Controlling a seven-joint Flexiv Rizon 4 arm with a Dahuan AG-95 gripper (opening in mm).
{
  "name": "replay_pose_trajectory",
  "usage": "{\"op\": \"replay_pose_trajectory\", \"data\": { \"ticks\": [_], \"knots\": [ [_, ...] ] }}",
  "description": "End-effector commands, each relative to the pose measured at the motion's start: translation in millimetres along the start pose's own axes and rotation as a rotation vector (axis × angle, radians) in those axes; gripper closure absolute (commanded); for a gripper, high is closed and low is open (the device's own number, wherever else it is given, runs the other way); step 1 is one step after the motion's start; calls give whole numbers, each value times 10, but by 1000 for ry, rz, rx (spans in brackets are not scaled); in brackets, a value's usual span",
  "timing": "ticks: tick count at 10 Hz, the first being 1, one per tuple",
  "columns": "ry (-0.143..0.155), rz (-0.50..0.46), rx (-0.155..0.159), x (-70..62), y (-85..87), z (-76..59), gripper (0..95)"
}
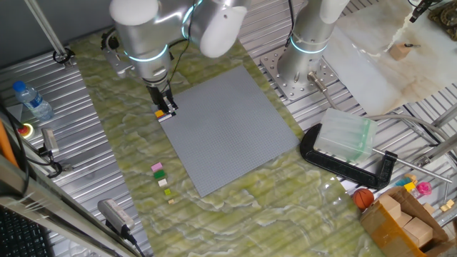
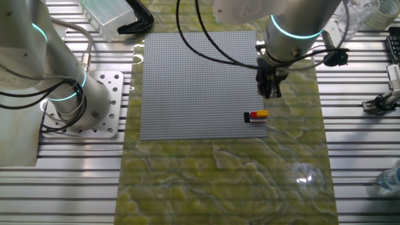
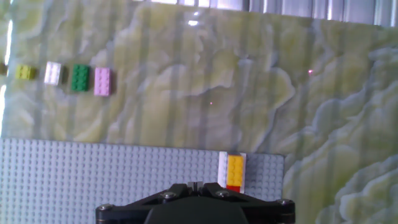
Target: Build with small Lego blocks
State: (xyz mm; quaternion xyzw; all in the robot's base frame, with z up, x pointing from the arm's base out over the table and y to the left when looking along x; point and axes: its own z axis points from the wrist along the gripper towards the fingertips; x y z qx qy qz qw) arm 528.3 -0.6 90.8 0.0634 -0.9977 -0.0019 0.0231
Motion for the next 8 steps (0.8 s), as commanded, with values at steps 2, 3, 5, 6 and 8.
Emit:
{"op": "replay_pose_trajectory", "data": {
  "ticks": [2, 3, 5, 6, 8],
  "knots": [
    [-29, 47, -3, -4, 5, -2, 950],
    [-29, 39, -4, -5, 6, -2, 950],
    [-28, 27, -2, -8, 11, -1, 950],
    [-28, 21, -1, -7, 13, -1, 950],
    [-29, 31, -1, -5, 13, -1, 950]
  ]
}}
